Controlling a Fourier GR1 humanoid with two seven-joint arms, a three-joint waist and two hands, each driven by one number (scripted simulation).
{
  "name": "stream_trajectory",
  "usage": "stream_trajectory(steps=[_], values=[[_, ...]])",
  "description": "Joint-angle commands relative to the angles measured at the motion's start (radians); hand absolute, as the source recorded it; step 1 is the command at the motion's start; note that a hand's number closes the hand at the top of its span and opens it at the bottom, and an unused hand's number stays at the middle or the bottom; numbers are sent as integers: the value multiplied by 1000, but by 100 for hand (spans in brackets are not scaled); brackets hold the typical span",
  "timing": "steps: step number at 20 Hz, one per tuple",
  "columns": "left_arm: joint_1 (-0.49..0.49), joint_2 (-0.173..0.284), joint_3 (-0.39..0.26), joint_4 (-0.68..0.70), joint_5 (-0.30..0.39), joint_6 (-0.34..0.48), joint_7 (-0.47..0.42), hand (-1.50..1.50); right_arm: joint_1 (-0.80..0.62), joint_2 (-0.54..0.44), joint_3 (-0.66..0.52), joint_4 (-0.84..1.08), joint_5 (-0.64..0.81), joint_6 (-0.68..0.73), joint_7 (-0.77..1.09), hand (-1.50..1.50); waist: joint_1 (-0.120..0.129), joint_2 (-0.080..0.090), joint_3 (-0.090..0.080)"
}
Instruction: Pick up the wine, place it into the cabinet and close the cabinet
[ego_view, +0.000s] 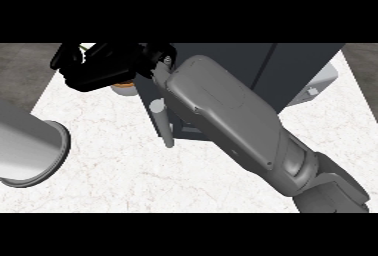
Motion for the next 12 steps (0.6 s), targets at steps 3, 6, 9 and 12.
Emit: stream_trajectory(steps=[3,6,9,12], values=[[-26,-7,-26,-35,24,-1,24,-150,62,-137,-66,150,33,3,-87,150,-47,50,23],[-11,-21,-43,-38,9,-9,16,-150,75,-166,-92,150,23,-14,-112,150,-58,47,22],[-31,-24,-63,-63,23,15,36,-150,84,-163,-79,157,17,4,-126,150,-73,53,23],[-45,-22,-86,-77,20,24,51,-150,84,-156,-68,164,5,9,-134,150,-86,53,23]])
